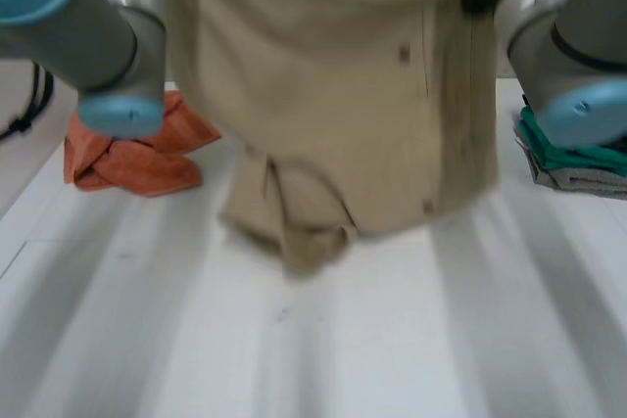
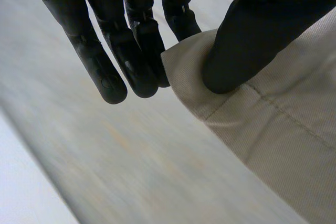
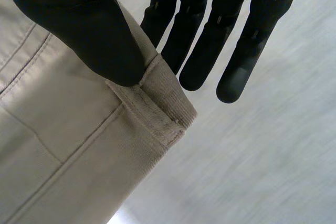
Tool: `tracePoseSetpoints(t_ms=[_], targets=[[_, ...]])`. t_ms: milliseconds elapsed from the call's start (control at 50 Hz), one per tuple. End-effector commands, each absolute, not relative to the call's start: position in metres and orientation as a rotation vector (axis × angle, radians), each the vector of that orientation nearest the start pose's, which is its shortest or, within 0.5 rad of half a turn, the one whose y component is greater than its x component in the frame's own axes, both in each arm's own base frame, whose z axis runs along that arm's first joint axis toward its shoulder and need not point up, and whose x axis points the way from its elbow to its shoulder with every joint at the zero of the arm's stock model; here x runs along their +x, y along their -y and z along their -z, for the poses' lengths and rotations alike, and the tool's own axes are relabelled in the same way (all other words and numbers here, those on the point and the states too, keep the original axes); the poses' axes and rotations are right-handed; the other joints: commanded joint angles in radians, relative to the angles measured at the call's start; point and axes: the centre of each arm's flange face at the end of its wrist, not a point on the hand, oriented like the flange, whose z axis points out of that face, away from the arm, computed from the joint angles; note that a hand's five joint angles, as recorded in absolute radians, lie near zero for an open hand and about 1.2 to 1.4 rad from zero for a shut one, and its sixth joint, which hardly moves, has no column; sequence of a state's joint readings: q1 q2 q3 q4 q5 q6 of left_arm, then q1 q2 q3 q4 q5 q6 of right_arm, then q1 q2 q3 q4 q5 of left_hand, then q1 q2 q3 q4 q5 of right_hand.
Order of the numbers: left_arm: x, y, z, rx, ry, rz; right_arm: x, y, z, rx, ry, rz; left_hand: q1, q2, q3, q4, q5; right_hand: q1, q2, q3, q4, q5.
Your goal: Fold the laundry.
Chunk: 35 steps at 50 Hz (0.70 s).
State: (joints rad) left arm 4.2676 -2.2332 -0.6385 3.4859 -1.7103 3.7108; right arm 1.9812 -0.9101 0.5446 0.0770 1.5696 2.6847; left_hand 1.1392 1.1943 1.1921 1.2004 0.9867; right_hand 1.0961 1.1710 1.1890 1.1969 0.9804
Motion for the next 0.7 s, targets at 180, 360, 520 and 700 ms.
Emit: tracePoseSetpoints(t_ms=[180,360,520,700], targets=[[-0.291,0.371,-0.405,0.434,-1.256,2.777,0.308,0.359,-0.388,-0.649,-1.534,2.707,0.257,0.202,0.204,0.196,0.235,0.3,0.225,0.207,0.199,0.241],[-0.293,0.341,-0.272,0.848,-1.746,2.48,0.306,0.35,-0.26,-0.941,-2.052,2.261,0.257,0.202,0.204,0.196,0.235,0.3,0.225,0.207,0.199,0.241],[-0.274,0.283,-0.191,1.148,-1.991,2.031,0.293,0.32,-0.185,-1.258,-2.346,1.886,0.257,0.202,0.204,0.196,0.235,0.3,0.225,0.207,0.199,0.241],[-0.233,0.158,-0.211,1.492,-1.974,1.598,0.248,0.231,-0.222,-1.617,-2.477,1.523,0.257,0.202,0.204,0.196,0.235,0.3,0.225,0.207,0.199,0.241]])
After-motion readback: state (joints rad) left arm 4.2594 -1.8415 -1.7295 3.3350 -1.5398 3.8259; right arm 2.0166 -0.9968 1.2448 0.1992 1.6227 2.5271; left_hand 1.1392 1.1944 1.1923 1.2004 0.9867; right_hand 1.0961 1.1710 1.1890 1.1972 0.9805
